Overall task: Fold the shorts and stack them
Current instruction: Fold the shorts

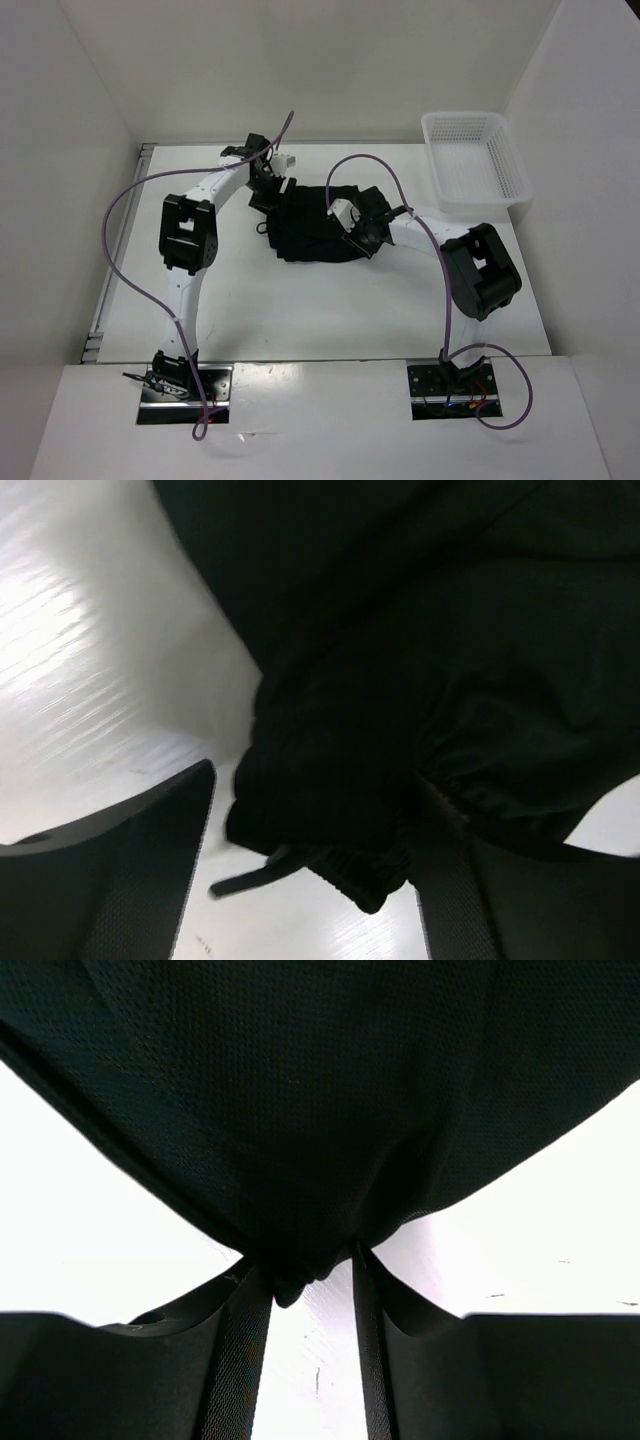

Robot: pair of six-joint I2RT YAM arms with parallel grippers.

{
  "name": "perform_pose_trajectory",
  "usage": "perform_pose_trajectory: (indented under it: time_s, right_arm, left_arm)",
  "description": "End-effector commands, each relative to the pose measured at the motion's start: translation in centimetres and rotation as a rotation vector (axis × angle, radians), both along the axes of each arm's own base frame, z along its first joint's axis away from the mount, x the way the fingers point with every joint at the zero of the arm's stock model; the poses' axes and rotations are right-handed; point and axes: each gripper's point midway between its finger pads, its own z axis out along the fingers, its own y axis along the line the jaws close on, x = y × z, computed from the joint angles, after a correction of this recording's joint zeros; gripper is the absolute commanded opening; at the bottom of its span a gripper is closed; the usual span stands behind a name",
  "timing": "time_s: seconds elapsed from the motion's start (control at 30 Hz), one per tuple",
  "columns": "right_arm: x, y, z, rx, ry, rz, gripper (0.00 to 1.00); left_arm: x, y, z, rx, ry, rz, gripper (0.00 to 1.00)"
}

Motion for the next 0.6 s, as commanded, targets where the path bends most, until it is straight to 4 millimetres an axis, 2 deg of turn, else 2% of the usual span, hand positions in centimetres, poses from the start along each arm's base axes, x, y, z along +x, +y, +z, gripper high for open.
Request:
perform_pose_trajectory:
  time_s: [0.0,0.03,0.1,0.13,0.3,0.37,0.4,0.43,0.47,0.53,0.57]
  right_arm:
    - [0.5,-0.5,0.8,-0.008,-0.035,-0.006,0.42]
    - [0.5,-0.5,0.8,-0.008,-0.035,-0.006,0.40]
    - [0.4,-0.5,0.4,-0.012,-0.027,-0.006,0.30]
    - [0.5,-0.7,0.4,-0.019,-0.031,-0.011,0.28]
    - [1.2,-0.9,0.6,-0.039,-0.055,-0.017,0.28]
    - [1.3,-0.9,0.6,-0.043,-0.057,-0.009,0.25]
    - [1.2,-0.8,0.6,-0.042,-0.058,0.007,0.17]
    - [1.2,-0.8,0.6,-0.041,-0.058,0.007,0.14]
    - [1.3,-0.8,0.6,-0.047,-0.061,0.018,0.07]
    - [1.1,-1.4,0.2,-0.075,-0.060,0.015,0.03]
    - [0.7,-1.9,-0.2,-0.100,-0.056,0.030,0.02]
  left_arm:
    - [1.1,-1.6,3.2,-0.093,-0.065,-0.038,0.79]
    - [1.0,-1.8,3.3,-0.103,-0.063,-0.042,0.75]
    - [0.8,-2.4,3.7,-0.139,-0.048,-0.058,0.63]
    - [0.5,-3.0,4.0,-0.177,-0.039,-0.074,0.53]
    - [-0.6,-3.3,4.1,-0.200,0.006,-0.084,0.45]
    - [-0.8,-3.2,3.9,-0.198,0.015,-0.083,0.31]
    - [-0.4,-3.3,4.2,-0.202,-0.004,-0.085,0.12]
    - [0.3,-3.3,4.8,-0.199,-0.038,-0.084,0.06]
    - [1.3,-3.0,5.1,-0.204,-0.066,-0.076,0.04]
    - [2.7,-2.4,5.9,-0.211,-0.112,-0.063,0.03]
    - [3.8,-1.7,7.3,-0.246,-0.150,-0.054,0.03]
